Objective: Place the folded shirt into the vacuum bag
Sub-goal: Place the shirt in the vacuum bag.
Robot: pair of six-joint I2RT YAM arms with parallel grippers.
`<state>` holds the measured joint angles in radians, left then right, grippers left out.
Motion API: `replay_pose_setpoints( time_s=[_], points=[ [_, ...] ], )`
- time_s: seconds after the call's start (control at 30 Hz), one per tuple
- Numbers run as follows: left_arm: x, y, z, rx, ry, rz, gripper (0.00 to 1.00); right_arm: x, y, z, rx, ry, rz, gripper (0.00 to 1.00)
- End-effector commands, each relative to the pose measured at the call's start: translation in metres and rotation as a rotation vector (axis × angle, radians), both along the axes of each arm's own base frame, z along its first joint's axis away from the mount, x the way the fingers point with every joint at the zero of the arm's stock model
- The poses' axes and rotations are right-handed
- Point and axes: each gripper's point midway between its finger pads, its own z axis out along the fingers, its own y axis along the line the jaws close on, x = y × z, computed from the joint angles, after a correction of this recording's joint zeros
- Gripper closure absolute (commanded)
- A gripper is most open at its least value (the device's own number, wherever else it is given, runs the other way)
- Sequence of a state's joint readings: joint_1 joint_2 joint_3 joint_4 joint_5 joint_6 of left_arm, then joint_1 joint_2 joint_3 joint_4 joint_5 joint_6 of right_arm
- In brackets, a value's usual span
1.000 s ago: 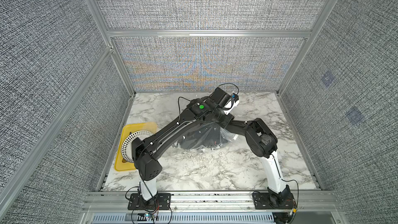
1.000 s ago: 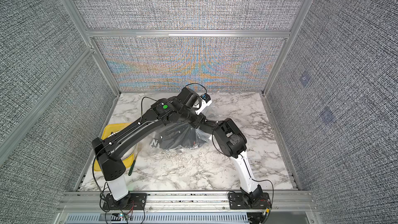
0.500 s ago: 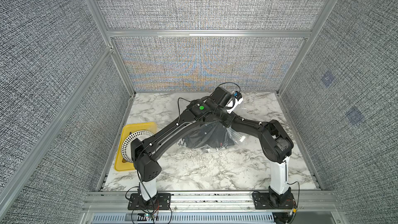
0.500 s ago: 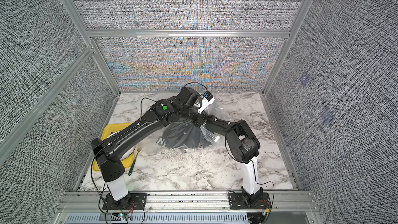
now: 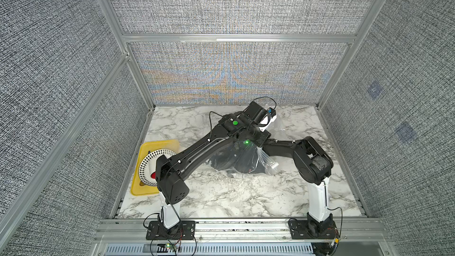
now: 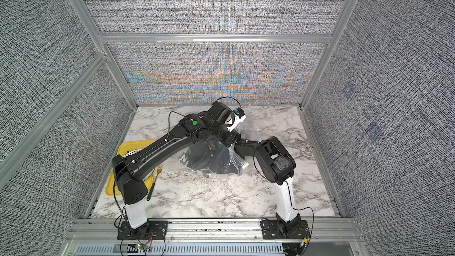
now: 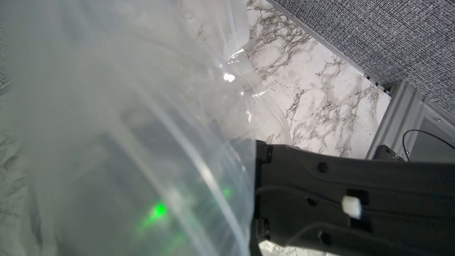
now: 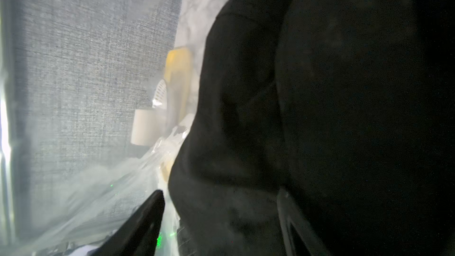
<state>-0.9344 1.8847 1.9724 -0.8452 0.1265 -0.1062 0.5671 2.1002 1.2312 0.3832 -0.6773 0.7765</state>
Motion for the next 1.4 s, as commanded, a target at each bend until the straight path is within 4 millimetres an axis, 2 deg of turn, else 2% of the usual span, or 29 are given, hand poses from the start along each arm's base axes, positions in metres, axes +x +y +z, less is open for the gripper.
replay_pose_setpoints(
  time_s=[0.0, 0.1, 0.17, 0.27, 0.37, 0.5, 0.6, 0.67, 0.8, 0.87, 0.93, 1.03, 1.2, 1.27, 1.37],
  points=[
    [0.012, -0.005, 0.001, -0.011, -0.034, 0.035, 1.00, 0.017, -0.008, -0.026, -0.089, -0.002, -0.038, 0.25],
    [0.021, 0.001, -0.004, 0.020, -0.057, 0.086, 1.00, 0.034, -0.007, -0.021, -0.085, -0.026, -0.041, 0.25],
    [0.032, 0.008, -0.006, 0.046, -0.095, 0.148, 1.00, 0.040, -0.004, -0.007, -0.048, -0.056, -0.017, 0.26],
    [0.049, 0.019, -0.006, 0.084, -0.151, 0.216, 1.00, 0.029, -0.003, 0.031, 0.030, -0.134, 0.029, 0.26],
    [0.058, 0.026, -0.004, 0.085, -0.159, 0.247, 1.00, 0.013, -0.012, 0.052, 0.036, -0.183, 0.046, 0.25],
    [0.066, 0.032, 0.002, 0.066, -0.163, 0.279, 1.00, 0.003, -0.033, 0.041, -0.037, -0.177, 0.019, 0.25],
    [0.068, 0.033, 0.001, 0.062, -0.152, 0.283, 1.00, 0.004, -0.050, 0.026, -0.106, -0.167, -0.029, 0.24],
    [0.067, 0.033, 0.001, 0.061, -0.147, 0.284, 1.00, 0.010, -0.057, 0.010, -0.149, -0.134, -0.057, 0.23],
    [0.065, 0.032, 0.001, 0.049, -0.132, 0.279, 1.00, 0.023, -0.066, -0.036, -0.229, -0.047, -0.098, 0.24],
    [0.065, 0.030, -0.003, 0.052, -0.125, 0.273, 1.00, 0.028, -0.070, -0.048, -0.245, -0.018, -0.110, 0.24],
    [0.066, 0.029, -0.010, 0.067, -0.119, 0.272, 1.00, 0.029, -0.072, -0.037, -0.225, -0.034, -0.116, 0.24],
    [0.068, 0.029, -0.015, 0.082, -0.115, 0.279, 1.00, 0.024, -0.078, -0.006, -0.188, -0.087, -0.123, 0.23],
    [0.069, 0.027, -0.012, 0.066, -0.114, 0.274, 1.00, 0.006, -0.086, 0.033, -0.043, -0.147, -0.140, 0.21],
    [0.069, 0.026, -0.010, 0.062, -0.114, 0.273, 1.00, 0.002, -0.087, 0.034, -0.023, -0.152, -0.145, 0.19],
    [0.070, 0.027, -0.010, 0.065, -0.113, 0.272, 1.00, -0.004, -0.104, 0.016, -0.080, -0.121, -0.207, 0.17]
  ],
)
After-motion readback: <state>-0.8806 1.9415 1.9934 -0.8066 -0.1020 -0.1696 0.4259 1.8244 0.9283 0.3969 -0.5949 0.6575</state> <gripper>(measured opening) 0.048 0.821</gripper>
